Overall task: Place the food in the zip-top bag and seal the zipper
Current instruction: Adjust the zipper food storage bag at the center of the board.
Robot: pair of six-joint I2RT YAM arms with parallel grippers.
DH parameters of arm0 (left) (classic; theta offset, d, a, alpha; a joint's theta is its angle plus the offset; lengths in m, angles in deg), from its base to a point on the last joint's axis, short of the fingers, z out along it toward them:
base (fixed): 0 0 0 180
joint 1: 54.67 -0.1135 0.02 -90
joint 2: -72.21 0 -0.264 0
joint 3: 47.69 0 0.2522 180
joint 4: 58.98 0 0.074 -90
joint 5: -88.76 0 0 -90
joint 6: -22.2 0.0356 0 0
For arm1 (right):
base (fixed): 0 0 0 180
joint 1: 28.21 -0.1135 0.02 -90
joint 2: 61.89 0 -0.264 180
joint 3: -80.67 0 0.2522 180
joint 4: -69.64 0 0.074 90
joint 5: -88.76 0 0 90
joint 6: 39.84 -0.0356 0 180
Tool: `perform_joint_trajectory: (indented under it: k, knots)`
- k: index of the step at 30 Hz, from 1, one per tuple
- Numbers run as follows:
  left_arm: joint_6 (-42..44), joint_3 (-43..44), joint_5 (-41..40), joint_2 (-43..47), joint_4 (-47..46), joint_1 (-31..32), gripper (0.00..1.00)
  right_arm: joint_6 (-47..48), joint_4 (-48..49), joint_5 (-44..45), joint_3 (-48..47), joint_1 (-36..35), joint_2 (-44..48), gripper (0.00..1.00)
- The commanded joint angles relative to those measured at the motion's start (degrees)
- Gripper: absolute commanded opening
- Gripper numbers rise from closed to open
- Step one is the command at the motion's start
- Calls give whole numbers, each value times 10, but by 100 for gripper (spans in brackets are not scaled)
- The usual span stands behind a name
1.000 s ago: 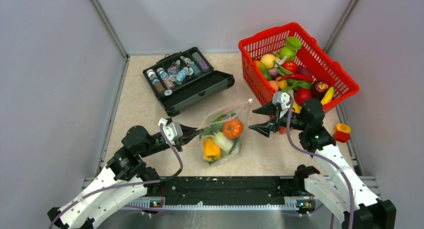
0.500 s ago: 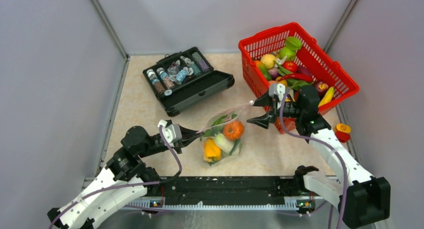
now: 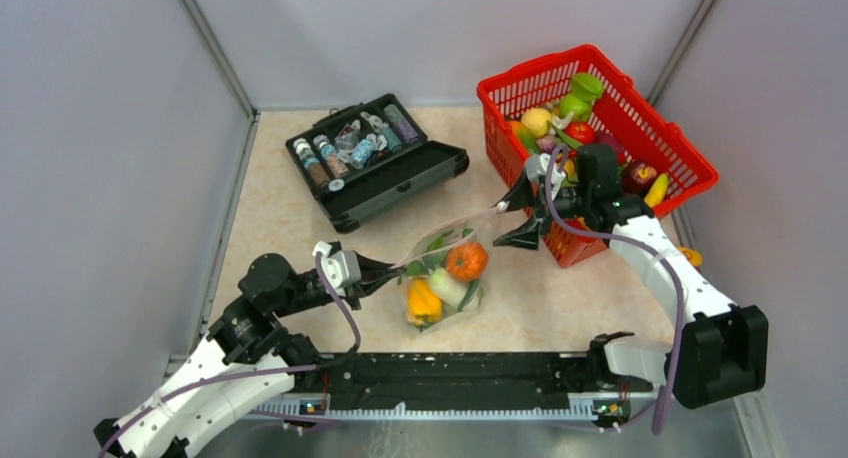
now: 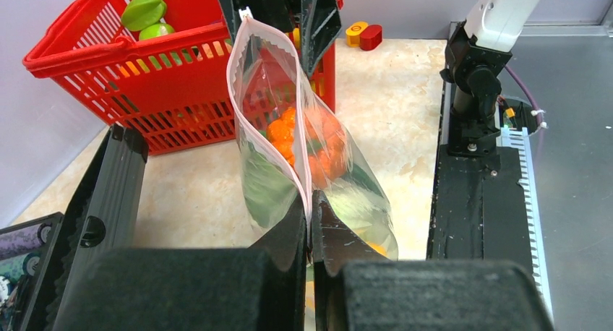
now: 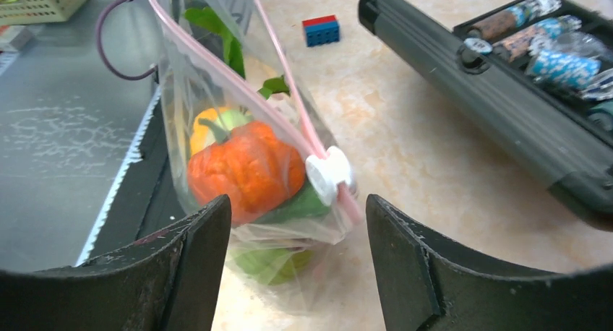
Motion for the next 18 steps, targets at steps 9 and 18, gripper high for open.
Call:
perform_joint_trajectory:
  k: [9, 18]
  knots:
    - [2, 22, 7, 7, -17, -2, 0, -193, 269, -59, 80, 5, 64, 61]
    - [-3, 23, 18, 4, -20, -2, 0, -228, 310, -49, 62, -8, 22, 60]
